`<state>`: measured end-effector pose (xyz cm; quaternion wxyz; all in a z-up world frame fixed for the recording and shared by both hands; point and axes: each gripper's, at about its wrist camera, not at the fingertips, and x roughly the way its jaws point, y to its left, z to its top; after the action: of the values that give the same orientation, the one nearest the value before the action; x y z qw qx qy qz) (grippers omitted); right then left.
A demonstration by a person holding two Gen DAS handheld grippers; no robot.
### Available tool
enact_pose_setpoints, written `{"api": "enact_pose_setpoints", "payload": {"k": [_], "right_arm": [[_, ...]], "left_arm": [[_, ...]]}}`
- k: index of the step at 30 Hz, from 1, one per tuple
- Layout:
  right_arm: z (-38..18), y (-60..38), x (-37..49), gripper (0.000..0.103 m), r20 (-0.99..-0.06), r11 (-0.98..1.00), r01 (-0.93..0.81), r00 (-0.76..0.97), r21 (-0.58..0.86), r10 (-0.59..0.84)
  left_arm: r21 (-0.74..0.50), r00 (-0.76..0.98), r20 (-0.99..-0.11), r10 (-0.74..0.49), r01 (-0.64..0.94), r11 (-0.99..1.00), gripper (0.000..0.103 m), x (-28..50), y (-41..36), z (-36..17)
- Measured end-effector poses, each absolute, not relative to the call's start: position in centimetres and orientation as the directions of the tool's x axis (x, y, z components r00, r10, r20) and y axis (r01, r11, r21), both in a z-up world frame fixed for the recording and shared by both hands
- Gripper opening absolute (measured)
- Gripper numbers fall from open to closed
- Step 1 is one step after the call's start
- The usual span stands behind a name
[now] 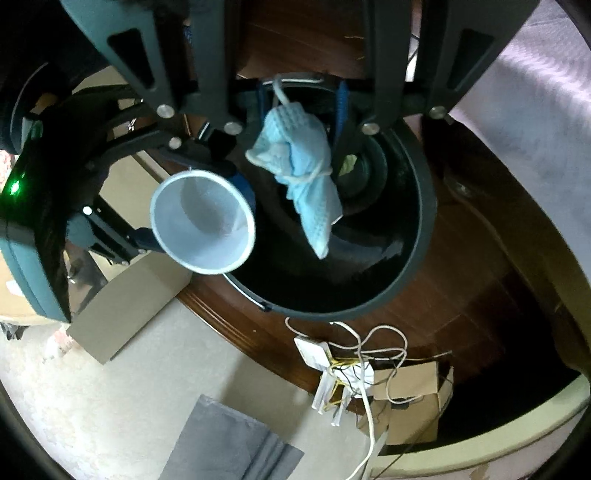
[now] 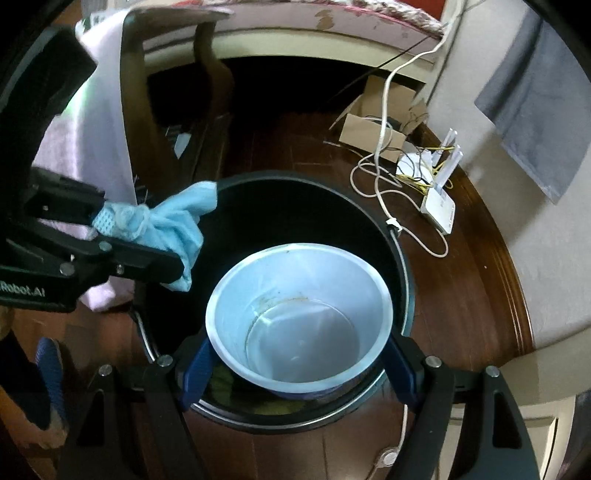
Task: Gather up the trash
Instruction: 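Open both grippers to drop the sock and cup into the bin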
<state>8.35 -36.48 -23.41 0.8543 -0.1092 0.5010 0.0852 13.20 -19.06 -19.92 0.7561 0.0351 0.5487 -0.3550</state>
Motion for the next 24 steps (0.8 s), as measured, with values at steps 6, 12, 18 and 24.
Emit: {"api": "enact_pose_setpoints", "payload": {"k": [6,12,18,24], "right_arm": [[-24.5,-35.9,8.9,0.082,-0.883,0.949,-0.290,0.469,-0.123,0.029],[-25.5,-36.3,9.2,0.098,-0.897,0.950,-0.273,0.442,-0.151,-0.015],[-24.9,-38.0,8.7,0.103,-0.890,0.969,-0.207,0.454,-0.134,-0.026],[-24.1,-38.6,8.3,0.103,-0.886,0.980,-0.163,0.463,-0.118,-0.029]], "left_arm": [[-0.361,0.117,-0.851,-0.511,0.576,0.733,0.041,13.7,-19.2,-20.4],[-0.360,0.202,-0.842,-0.500,0.479,0.801,0.085,14.3,-17.1,-20.1],[-0.261,0.282,-0.871,-0.402,0.427,0.866,0.086,13.9,-16.0,-20.1],[-0.230,0.338,-0.866,-0.369,0.386,0.893,0.089,13.0,-14.8,-20.0]]}}
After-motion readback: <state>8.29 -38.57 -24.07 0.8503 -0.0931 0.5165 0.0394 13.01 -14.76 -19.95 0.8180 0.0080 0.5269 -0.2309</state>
